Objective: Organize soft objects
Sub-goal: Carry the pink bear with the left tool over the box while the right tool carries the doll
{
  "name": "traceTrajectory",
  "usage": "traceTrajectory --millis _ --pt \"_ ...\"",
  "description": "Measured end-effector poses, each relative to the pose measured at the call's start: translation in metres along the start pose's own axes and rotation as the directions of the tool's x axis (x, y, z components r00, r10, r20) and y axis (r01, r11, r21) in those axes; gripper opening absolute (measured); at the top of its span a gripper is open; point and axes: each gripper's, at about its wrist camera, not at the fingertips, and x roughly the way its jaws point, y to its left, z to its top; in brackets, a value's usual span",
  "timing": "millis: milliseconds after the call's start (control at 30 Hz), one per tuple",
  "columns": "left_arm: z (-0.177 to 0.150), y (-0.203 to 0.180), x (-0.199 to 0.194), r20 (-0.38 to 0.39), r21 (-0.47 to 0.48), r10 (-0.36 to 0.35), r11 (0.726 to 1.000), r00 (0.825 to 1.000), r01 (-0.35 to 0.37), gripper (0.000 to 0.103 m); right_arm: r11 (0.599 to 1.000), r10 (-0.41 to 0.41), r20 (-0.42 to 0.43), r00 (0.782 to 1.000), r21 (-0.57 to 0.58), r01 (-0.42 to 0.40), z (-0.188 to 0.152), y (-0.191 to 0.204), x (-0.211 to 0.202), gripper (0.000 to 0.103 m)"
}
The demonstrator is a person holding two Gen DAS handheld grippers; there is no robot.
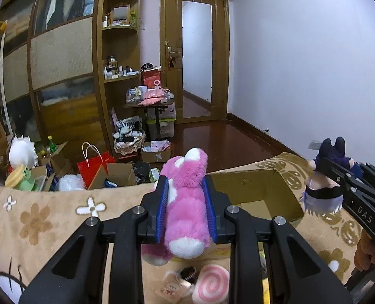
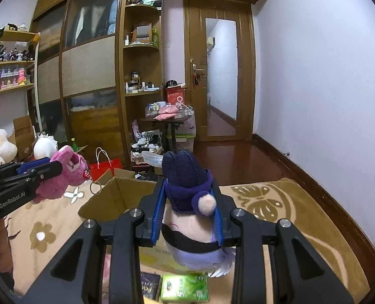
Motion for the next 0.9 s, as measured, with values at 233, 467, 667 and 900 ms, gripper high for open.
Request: traceTrajectory --millis 233,467,667,900 --pt "0.006 -0.001 0.027 -0.004 0.007 -0.011 1.000 1.000 0.011 0.026 1.000 -0.009 -0.008 1.000 -0.012 0.009 0.000 0.001 0.022 0.034" --pt "0.002 -0.001 0.049 -0.041 0.006 -0.031 0.999 0.999 0.032 0.026 1.000 -0.009 -0.008 1.000 0.005 0.009 0.000 -0.001 0.040 0.034" --pt "-0.005 -0.003 0.068 -0.079 -0.001 -0.054 0.999 0.995 0.054 0.026 0.999 0.014 -0.017 1.000 0.034 -0.013 -0.001 -0.003 0.049 0.035" --pt "-0.011 -0.012 0.076 -0.094 0.020 -0.088 0.996 0.992 0.091 0.025 0.999 0.033 -0.026 0.999 0.031 -0.032 -0.004 -0.001 0.057 0.035"
